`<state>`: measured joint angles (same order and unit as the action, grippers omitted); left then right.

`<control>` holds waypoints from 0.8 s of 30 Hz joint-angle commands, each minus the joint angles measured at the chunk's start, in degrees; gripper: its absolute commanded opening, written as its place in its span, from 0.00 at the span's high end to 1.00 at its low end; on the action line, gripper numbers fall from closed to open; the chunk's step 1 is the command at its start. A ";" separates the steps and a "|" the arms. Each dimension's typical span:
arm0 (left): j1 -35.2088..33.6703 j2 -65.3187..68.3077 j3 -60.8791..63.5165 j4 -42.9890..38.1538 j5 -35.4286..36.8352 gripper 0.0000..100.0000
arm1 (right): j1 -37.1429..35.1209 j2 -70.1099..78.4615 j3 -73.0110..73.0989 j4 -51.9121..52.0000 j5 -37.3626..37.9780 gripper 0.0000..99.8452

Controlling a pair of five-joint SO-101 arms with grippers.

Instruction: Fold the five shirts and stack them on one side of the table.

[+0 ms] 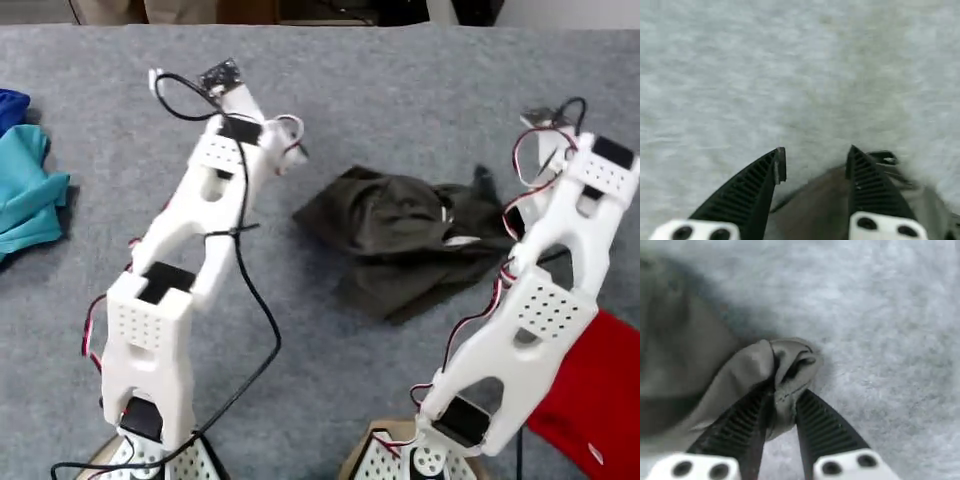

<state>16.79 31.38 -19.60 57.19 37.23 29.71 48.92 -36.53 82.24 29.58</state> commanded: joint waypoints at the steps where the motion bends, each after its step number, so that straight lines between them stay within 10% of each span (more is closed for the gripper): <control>1: 4.66 1.98 -0.62 -2.29 1.85 0.78 | 1.54 1.27 -2.68 -2.64 -6.51 0.99; 17: 0.35 7.34 -5.36 0.09 1.93 0.78 | 10.77 9.10 -27.38 -2.02 -5.45 0.97; 24: -1.23 7.34 -5.36 0.09 1.93 0.78 | 11.82 8.92 -45.67 7.56 -5.10 0.65</control>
<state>16.00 39.74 -22.07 56.84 38.64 40.18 58.42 -71.52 85.41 23.96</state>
